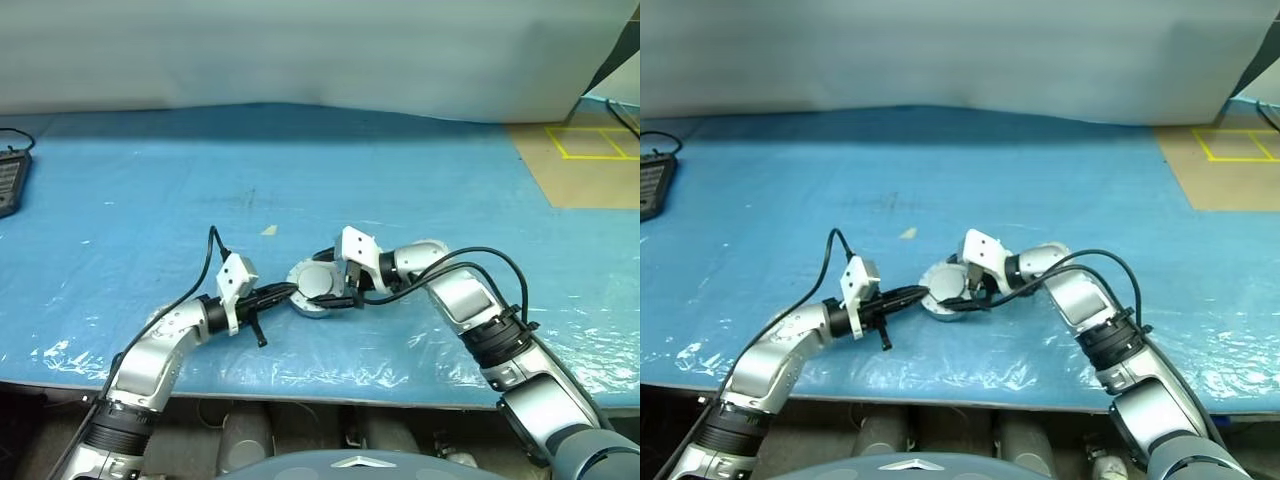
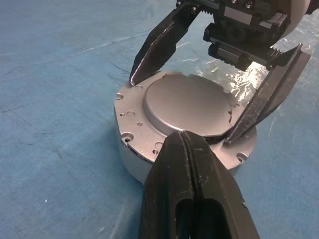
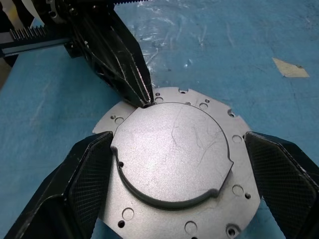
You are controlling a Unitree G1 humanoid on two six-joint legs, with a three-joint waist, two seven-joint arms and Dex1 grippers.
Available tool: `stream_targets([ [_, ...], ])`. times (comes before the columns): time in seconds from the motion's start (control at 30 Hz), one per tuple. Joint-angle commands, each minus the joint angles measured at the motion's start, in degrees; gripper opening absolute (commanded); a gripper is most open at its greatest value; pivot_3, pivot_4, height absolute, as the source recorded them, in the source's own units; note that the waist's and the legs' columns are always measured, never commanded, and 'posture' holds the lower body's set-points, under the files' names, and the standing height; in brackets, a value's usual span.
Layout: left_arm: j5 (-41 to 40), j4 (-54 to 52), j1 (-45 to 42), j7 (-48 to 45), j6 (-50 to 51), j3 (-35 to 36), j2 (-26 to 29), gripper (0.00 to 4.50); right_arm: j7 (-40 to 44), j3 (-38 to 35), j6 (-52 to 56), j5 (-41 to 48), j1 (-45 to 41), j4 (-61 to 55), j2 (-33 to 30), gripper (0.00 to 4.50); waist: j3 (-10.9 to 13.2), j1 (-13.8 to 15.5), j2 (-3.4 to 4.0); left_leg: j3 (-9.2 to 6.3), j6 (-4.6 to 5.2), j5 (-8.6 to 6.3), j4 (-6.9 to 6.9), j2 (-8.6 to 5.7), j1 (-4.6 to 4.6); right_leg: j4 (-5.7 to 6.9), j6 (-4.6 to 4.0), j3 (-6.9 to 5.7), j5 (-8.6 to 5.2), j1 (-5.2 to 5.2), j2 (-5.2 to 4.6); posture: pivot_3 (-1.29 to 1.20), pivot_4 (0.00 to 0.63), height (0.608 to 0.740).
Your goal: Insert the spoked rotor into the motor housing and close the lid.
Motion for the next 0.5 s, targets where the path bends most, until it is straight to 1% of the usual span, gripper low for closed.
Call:
stream_targets([
  [0.03, -0.2, -1.2, 0.3, 0.1, 1.1, -0.3, 0.5, 0.0, 0.1, -3.8, 1.9, 3.3, -0.5, -4.4, -0.3, 4.45, 0.0, -0.1, 0.0, 0.0, 0.0, 0.01, 0.0, 0.01, -0.12, 0.03, -0.06, 0.0, 0.04, -0.12, 0.02, 0.0, 0.15, 0.74],
  [0.3, 0.1, 0.8, 0.4, -0.4, -0.3, 0.0, 0.8, 0.0, -0.2, -8.6, 8.2, 10.1, -1.0, -8.4, 0.2, 4.45, 0.0, 0.0, 0.0, 0.04, -0.01, 0.01, 0.01, 0.06, -0.16, 0.04, -0.11, 0.0, 0.02, -0.16, 0.11, 0.0, 0.15, 0.74],
  [0.43, 0.2, 1.1, 0.7, -0.3, -0.8, 0.0, 0.8, 0.0, -2.7, -11.1, 12.7, 11.7, -1.5, -5.6, 0.4, 4.45, 0.0, 0.0, 0.0, 0.04, -0.01, 0.01, 0.03, 0.06, -0.14, 0.08, -0.11, 0.0, 0.02, -0.15, 0.1, 0.0, 0.15, 0.74],
  [0.5, 0.3, 1.0, 0.9, -0.2, -0.8, -0.1, 0.8, 0.0, -3.5, -13.2, 17.5, 14.5, -1.1, -3.4, 0.9, 4.45, 0.0, 0.0, 0.0, 0.04, -0.02, 0.02, 0.05, 0.06, -0.14, 0.08, -0.11, 0.01, 0.02, -0.15, 0.1, 0.0, 0.15, 0.74],
])
